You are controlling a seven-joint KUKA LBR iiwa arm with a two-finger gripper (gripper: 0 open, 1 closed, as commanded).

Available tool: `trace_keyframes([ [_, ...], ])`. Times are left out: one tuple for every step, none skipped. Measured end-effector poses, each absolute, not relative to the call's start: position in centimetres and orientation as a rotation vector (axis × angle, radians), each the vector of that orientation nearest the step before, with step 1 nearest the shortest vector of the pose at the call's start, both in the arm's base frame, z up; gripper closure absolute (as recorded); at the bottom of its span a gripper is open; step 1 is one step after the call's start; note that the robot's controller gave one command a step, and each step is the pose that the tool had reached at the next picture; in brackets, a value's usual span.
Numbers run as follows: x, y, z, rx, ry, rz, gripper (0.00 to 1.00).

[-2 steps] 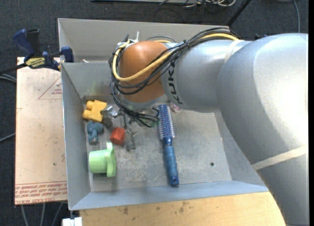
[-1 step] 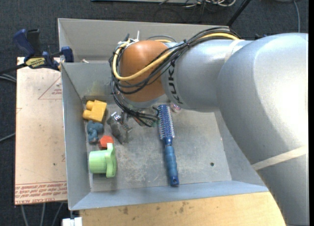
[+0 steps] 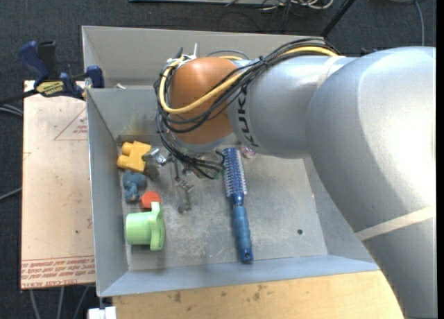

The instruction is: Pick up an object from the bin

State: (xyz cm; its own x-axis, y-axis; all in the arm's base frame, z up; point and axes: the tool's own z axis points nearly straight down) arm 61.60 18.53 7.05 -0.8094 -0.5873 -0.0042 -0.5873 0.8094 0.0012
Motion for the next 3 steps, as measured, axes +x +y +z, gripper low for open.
trace_keyframes([
  [54.2,24.8,7.2,-1.686,2.654,-0.005,0.00],
  [49.3,23.8,7.2,-1.469,2.764,0.000,0.00],
  [48.5,24.4,8.0,-1.302,2.843,-0.005,0.00],
])
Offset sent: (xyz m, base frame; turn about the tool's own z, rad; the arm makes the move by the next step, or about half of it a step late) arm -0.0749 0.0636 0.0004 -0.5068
